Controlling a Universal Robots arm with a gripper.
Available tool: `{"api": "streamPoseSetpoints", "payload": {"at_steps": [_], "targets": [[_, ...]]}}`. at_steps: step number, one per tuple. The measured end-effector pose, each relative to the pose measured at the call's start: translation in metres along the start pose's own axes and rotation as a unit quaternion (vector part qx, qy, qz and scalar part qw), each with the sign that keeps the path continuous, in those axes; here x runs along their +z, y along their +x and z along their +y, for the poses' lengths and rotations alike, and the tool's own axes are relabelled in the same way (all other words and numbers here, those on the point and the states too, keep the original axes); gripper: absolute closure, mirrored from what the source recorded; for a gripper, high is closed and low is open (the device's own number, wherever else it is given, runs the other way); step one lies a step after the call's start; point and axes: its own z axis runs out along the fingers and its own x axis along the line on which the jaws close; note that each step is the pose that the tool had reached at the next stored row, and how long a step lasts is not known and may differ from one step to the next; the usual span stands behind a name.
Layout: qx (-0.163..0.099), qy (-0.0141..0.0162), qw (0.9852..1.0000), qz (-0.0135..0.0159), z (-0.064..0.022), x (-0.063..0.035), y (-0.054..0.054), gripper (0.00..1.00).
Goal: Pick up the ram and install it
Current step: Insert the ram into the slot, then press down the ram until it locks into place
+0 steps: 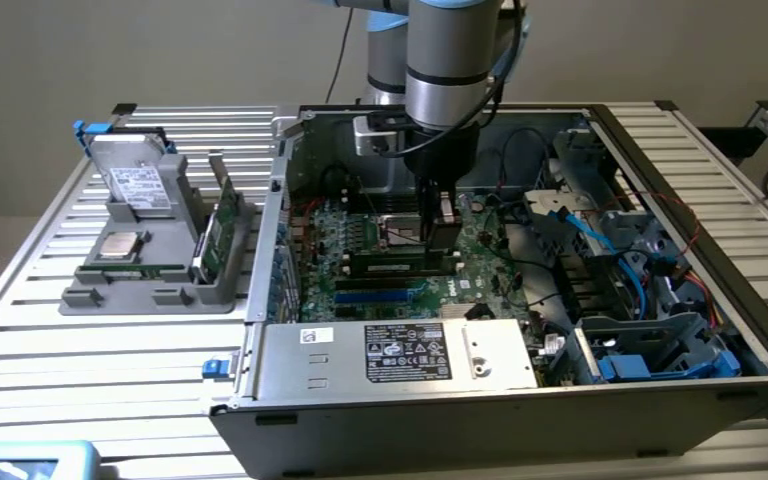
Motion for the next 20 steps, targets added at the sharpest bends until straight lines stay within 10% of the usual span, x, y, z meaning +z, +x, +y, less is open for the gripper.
{"api": "streamPoseSetpoints", "payload": {"at_steps": [9,20], "targets": [[0.0,0.0,1.0,0.0,0.0,0.0,0.0,0.55],[0.009,-0.0038,1.0,0.0005,-0.0011,0.0004,0.0,0.89]]}}
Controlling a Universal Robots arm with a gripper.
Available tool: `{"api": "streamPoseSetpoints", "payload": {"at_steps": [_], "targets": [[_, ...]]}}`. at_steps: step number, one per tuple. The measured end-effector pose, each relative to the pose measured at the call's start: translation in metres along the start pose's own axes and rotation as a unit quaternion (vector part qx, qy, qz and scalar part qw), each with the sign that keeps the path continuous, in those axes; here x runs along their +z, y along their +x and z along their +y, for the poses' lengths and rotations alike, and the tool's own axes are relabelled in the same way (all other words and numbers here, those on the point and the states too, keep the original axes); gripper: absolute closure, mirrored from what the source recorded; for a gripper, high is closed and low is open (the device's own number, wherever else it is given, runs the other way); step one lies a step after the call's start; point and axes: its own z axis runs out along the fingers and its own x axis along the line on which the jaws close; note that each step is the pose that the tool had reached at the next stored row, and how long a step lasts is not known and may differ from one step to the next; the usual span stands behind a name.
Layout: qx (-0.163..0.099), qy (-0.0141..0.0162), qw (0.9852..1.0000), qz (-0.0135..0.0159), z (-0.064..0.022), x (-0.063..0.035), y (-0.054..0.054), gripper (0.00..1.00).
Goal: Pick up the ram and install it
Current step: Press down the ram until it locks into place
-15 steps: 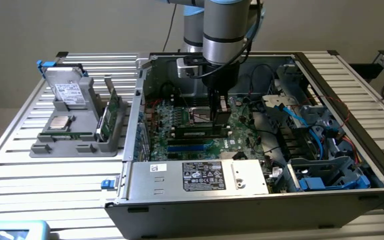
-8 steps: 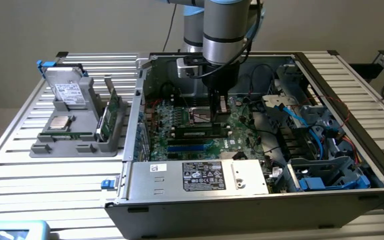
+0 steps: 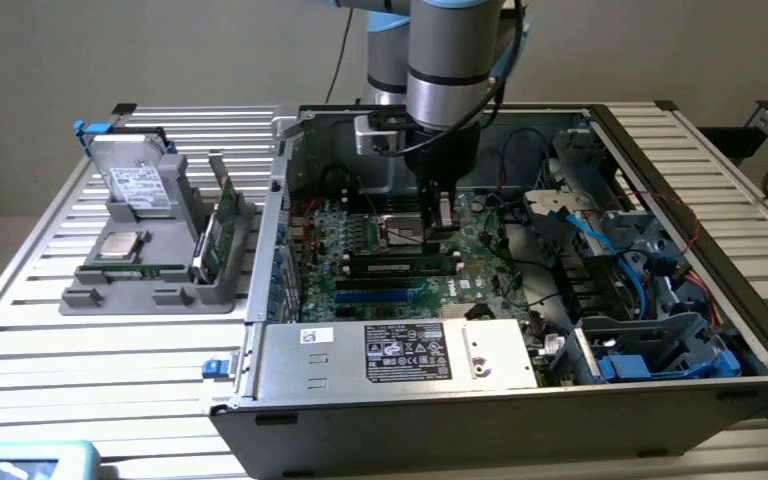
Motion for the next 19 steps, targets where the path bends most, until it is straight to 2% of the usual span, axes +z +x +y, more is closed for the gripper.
{"api": "streamPoseSetpoints", "payload": {"at_steps": [11,15,19], "targets": [[0.016,-0.0017,0.9999,0.0002,-0.0054,0.0036,-0.0004,0.89],[0.029,-0.0031,0.9996,0.0005,-0.0054,0.0048,-0.0007,0.89],[0.031,-0.0033,0.9995,0.0003,-0.0054,0.0058,-0.0009,0.89]]}}
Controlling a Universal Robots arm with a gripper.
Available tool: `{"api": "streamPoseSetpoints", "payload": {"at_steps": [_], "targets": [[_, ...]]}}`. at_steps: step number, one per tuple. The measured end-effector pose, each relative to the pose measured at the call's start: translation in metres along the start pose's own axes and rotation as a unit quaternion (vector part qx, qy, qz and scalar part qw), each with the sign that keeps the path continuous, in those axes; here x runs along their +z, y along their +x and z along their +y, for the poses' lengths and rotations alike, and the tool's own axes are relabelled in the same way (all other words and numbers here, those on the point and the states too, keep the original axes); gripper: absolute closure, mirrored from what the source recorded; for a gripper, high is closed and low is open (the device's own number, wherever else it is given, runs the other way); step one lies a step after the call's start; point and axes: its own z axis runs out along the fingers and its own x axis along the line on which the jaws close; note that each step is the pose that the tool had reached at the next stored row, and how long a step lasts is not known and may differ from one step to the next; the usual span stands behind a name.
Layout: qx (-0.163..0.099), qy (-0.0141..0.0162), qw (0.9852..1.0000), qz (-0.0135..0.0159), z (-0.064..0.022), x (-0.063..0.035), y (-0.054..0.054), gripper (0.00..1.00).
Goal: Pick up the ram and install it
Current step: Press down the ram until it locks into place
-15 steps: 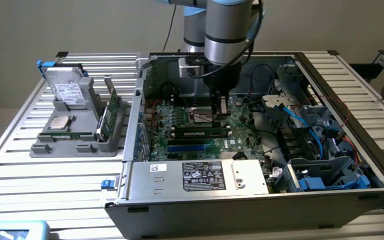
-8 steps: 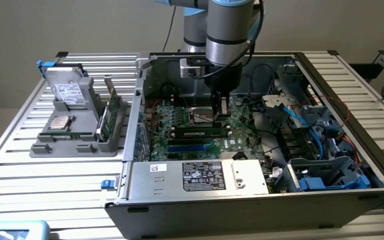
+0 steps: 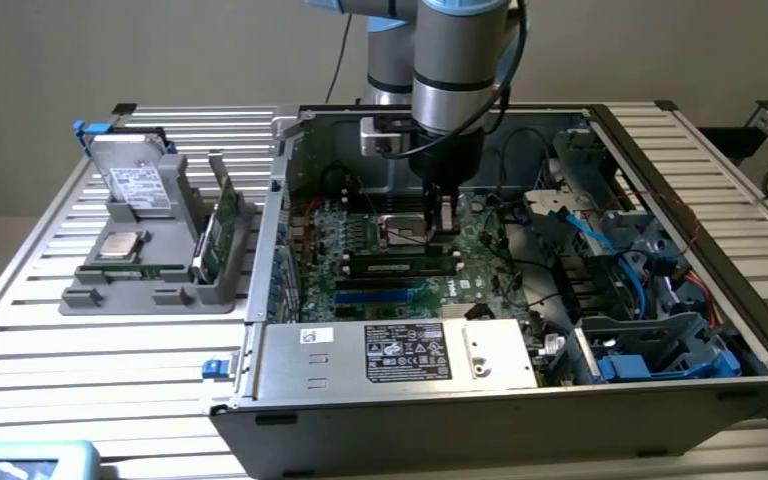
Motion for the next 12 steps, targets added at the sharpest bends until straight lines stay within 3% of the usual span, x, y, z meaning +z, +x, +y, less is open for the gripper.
{"api": "streamPoseSetpoints", "payload": {"at_steps": [12], "targets": [[0.0,0.0016,1.0,0.0001,0.0007,0.0039,-0.0017,0.89]]}}
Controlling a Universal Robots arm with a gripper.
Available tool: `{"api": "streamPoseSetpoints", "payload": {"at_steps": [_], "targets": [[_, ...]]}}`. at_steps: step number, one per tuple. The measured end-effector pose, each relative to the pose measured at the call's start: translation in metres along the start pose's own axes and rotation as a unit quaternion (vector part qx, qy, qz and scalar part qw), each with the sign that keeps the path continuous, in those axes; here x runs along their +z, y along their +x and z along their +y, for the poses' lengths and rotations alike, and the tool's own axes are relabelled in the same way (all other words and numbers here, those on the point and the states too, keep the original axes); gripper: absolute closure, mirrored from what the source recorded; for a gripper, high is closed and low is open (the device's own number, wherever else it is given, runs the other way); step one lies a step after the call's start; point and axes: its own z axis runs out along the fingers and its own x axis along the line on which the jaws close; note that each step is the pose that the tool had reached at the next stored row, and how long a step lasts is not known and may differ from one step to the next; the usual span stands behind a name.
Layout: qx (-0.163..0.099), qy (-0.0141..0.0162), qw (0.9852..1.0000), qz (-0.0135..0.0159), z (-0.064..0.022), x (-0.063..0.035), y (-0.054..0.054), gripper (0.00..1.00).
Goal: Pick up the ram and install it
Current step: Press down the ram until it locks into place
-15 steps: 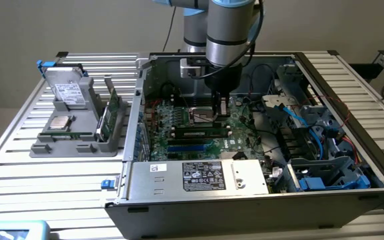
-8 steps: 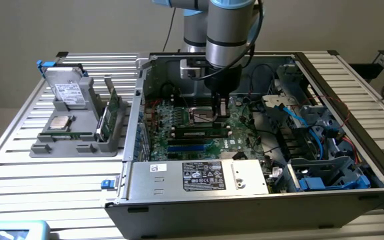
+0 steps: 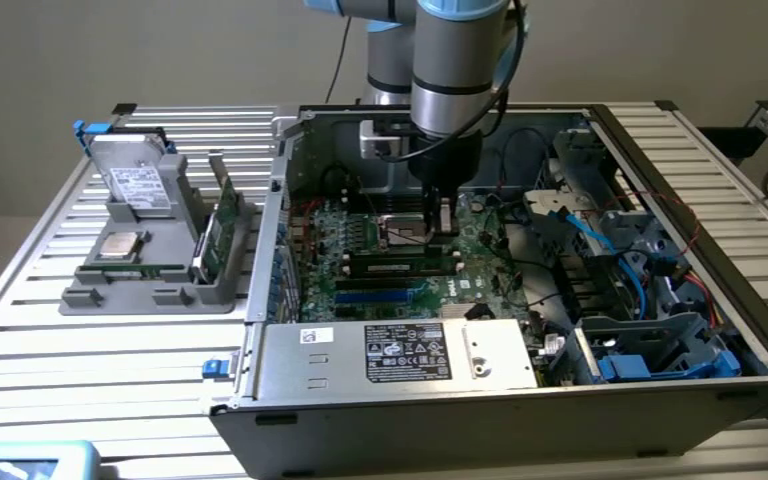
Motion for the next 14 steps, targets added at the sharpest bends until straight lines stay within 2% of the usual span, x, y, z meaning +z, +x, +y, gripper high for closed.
{"api": "streamPoseSetpoints", "payload": {"at_steps": [14], "targets": [[0.0,0.0001,1.0,0.0001,0.0001,0.003,-0.0001,0.89]]}}
